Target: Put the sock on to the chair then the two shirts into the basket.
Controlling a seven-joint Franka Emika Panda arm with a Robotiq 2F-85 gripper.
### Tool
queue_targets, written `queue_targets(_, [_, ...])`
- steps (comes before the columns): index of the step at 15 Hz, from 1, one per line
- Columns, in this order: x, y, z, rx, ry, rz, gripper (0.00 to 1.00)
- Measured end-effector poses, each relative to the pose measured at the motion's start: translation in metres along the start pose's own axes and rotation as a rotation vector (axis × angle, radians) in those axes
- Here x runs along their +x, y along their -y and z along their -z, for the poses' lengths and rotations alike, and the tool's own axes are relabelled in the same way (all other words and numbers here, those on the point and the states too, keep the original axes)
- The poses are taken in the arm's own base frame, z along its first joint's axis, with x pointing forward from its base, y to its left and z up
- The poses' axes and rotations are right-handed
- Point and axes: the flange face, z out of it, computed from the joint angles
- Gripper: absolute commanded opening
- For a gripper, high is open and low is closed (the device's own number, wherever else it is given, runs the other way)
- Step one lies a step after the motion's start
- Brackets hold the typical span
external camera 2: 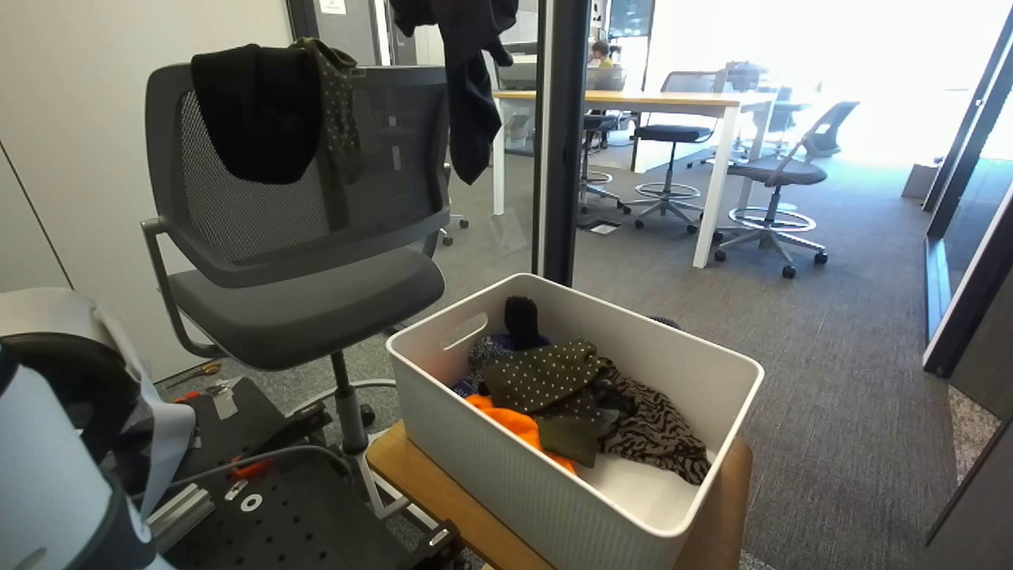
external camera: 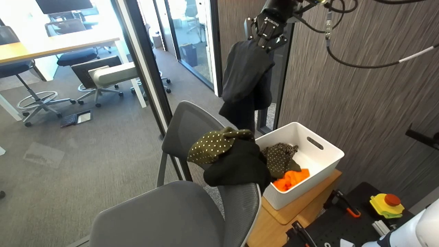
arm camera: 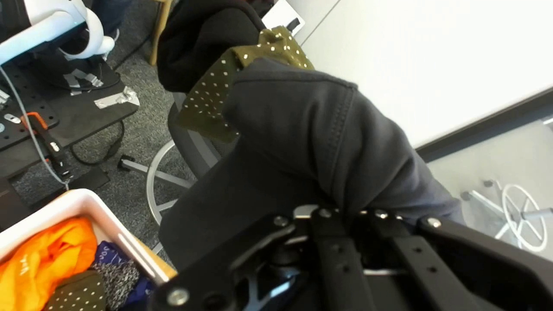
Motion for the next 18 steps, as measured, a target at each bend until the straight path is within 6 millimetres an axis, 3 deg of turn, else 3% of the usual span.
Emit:
queue_targets(3, [-0.003,-0.037,0.023,0.018,-0.119,-0.055,0.03])
queue_targets(6, [0.012,-0.077,0.027,-0.007,-0.238,-0.117,0.03])
queue_targets(11, [0.066,-0.148,0.007,-0.103,-0.389,-0.240,0.03])
queue_targets(18, [0.141,-0.239,-0.033,-0.198,-0.451,-0.399,0.03])
